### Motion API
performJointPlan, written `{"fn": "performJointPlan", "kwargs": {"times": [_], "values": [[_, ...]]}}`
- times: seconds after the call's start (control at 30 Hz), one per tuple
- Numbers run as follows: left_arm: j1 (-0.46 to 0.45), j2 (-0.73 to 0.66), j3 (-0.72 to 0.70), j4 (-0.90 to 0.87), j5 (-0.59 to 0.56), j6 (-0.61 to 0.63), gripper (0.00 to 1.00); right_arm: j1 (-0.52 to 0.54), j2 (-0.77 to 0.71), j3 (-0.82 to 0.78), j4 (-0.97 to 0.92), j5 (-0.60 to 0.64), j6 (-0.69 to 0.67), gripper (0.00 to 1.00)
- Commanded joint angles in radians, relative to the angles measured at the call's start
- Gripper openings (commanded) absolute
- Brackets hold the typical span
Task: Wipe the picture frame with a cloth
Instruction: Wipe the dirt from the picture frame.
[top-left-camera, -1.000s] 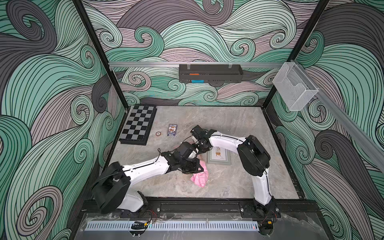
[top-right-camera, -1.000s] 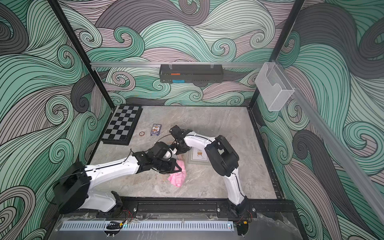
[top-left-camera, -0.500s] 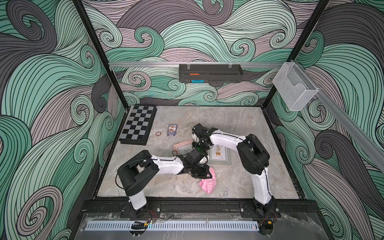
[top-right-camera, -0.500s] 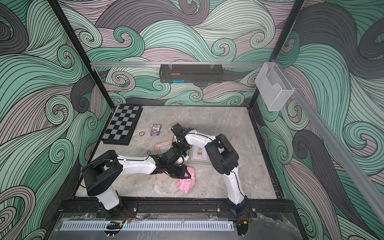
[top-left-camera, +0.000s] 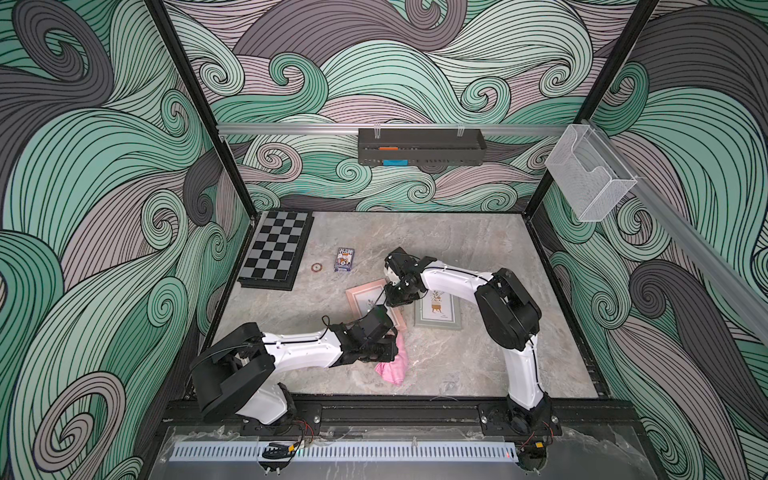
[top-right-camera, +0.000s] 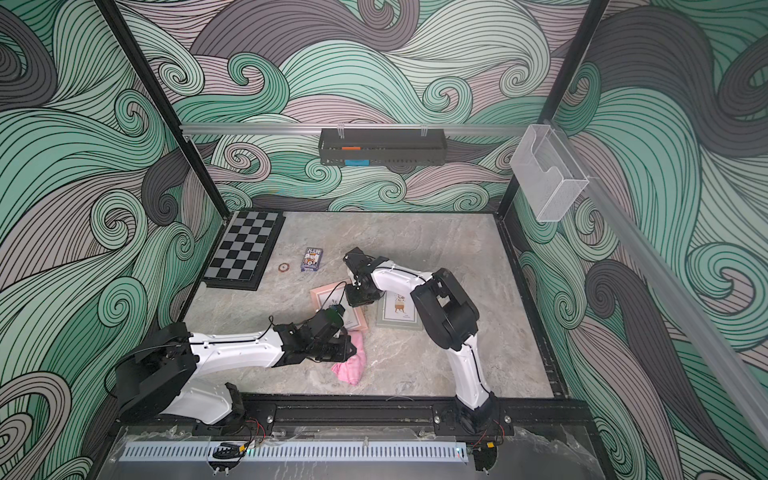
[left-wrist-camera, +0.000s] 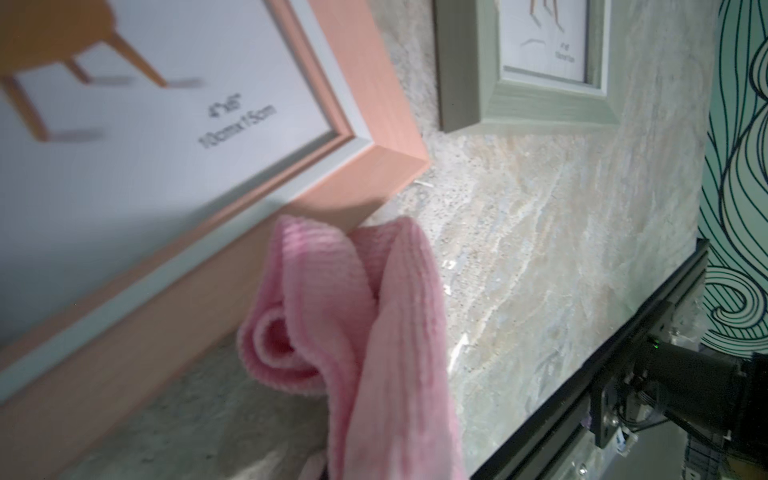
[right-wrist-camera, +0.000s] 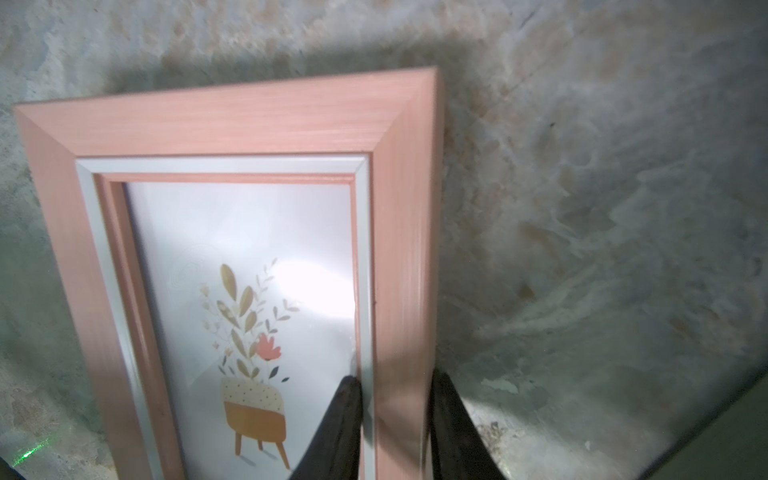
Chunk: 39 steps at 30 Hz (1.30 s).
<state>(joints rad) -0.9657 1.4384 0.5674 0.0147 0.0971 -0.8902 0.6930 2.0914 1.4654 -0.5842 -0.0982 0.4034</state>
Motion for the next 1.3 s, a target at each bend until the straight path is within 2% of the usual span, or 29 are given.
{"fn": "performJointPlan", "kwargs": {"times": [0.0, 0.23, 0.37, 0.5, 0.67, 0.9, 0.97, 1.07, 1.13, 1.27], "values": [[0.002, -0.004, -0.029, 0.142, -0.116, -0.022, 0.0, 0.002, 0.085, -0.068, -0.097, -0.005, 0.001, 0.27], [-0.029, 0.107, 0.007, 0.278, -0.161, -0.008, 0.0, 0.002, 0.085, -0.061, -0.107, 0.001, -0.021, 0.27], [-0.074, 0.168, 0.073, 0.223, -0.263, 0.016, 0.0, 0.002, 0.09, -0.056, -0.107, -0.01, -0.021, 0.27], [-0.08, 0.154, 0.041, 0.178, -0.378, -0.024, 0.0, 0.002, 0.09, -0.057, -0.108, -0.017, -0.026, 0.27], [-0.08, -0.004, -0.046, -0.046, -0.523, -0.127, 0.0, 0.002, 0.095, -0.05, -0.107, -0.023, -0.031, 0.27], [-0.077, -0.389, -0.19, -0.419, -0.672, -0.31, 0.0, 0.003, 0.093, -0.047, -0.106, -0.028, -0.029, 0.27], [-0.077, -0.47, -0.208, -0.481, -0.684, -0.326, 0.0, 0.005, 0.094, -0.047, -0.104, -0.03, -0.029, 0.27], [-0.077, -0.545, -0.265, -0.351, -0.661, -0.26, 0.0, 0.007, 0.097, -0.04, -0.105, -0.029, -0.028, 0.27], [-0.077, -0.52, -0.244, -0.3, -0.644, -0.231, 0.0, 0.007, 0.096, -0.04, -0.107, -0.026, -0.026, 0.27], [-0.076, -0.355, -0.078, -0.248, -0.501, -0.177, 0.0, 0.007, 0.093, -0.043, -0.105, -0.02, -0.024, 0.27]]}}
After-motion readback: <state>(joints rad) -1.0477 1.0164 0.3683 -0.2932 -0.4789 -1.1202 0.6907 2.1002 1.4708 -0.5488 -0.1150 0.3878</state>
